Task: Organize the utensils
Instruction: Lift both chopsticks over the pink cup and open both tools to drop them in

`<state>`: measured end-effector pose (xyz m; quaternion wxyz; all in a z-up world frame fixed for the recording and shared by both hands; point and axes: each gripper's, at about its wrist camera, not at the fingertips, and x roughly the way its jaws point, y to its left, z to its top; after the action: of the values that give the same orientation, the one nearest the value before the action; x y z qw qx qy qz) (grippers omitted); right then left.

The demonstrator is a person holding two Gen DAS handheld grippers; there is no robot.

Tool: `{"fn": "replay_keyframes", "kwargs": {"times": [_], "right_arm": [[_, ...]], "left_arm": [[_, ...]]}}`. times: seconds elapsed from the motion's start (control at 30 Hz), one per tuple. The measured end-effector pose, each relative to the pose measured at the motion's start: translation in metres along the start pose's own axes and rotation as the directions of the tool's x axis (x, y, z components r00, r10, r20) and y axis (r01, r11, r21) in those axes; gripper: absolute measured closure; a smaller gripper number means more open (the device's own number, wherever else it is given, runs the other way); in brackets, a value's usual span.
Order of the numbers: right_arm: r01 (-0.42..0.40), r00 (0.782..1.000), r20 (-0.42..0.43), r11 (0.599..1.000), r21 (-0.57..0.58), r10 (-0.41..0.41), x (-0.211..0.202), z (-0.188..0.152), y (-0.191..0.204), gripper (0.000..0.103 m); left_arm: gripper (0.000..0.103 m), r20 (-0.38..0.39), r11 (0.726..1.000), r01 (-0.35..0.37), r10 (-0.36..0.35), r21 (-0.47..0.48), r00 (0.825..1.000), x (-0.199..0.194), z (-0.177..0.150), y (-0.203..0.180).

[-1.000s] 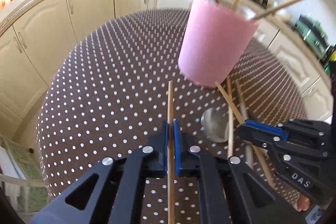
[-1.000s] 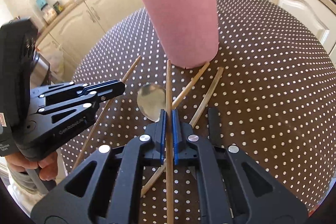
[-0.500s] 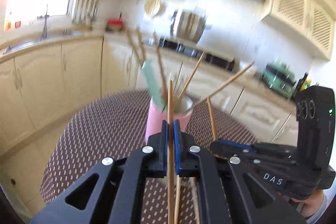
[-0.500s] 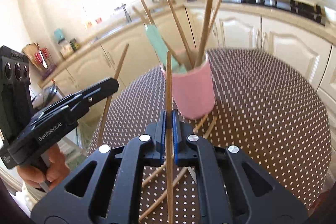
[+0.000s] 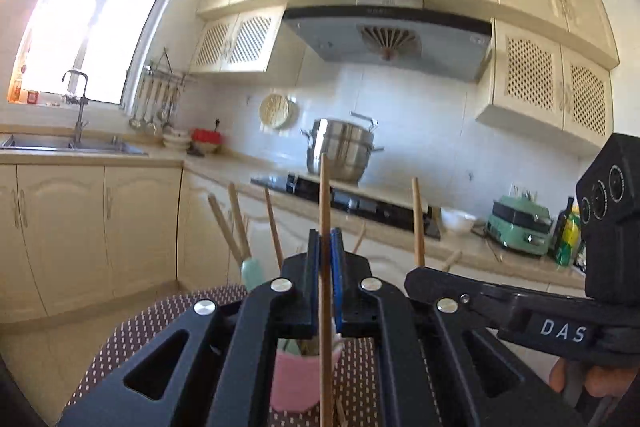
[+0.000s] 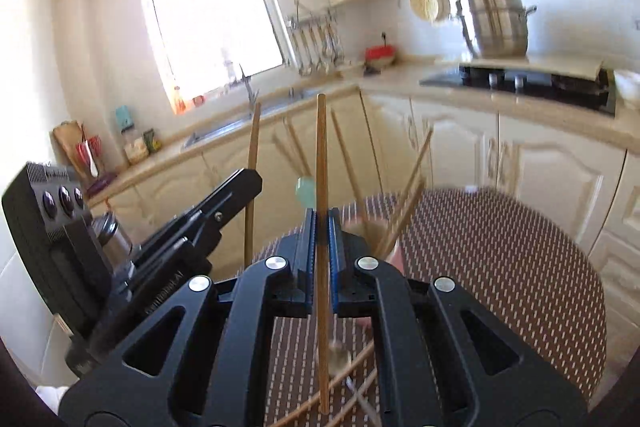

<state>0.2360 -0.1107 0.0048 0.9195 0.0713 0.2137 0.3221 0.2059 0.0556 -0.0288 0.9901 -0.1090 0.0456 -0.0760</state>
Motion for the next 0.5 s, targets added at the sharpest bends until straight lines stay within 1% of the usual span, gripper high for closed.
{"fn": "replay_keyframes", "kwargs": {"times": [0.1,0.2,0.23,0.33,0.5], "right_arm": [[0.013,0.997,0.072,1.000,0.000,-0.013,0.002,0.015,0.000,0.097],[0.026,0.989,0.143,1.000,-0.001,-0.026,0.004,0.027,0.000,0.097],[0.036,0.985,0.172,0.999,-0.001,-0.036,0.005,0.030,0.000,0.097],[0.054,0.972,0.231,0.999,-0.003,-0.052,0.010,0.039,-0.002,0.097],[0.073,0.950,0.305,0.997,-0.003,-0.068,0.016,0.045,-0.006,0.097]], "left_arm": [[0.098,0.060,1.000,0.004,-0.003,-0.016,0.998,0.009,0.010,-0.001],[0.098,0.119,1.000,-0.001,0.004,-0.025,0.993,0.020,0.017,0.000],[0.098,0.144,1.000,-0.007,0.011,-0.028,0.990,0.025,0.019,0.000],[0.097,0.181,0.999,-0.030,0.038,-0.044,0.983,0.034,0.024,0.004],[0.097,0.251,0.995,-0.051,0.072,-0.090,0.965,0.047,0.032,0.013]]}}
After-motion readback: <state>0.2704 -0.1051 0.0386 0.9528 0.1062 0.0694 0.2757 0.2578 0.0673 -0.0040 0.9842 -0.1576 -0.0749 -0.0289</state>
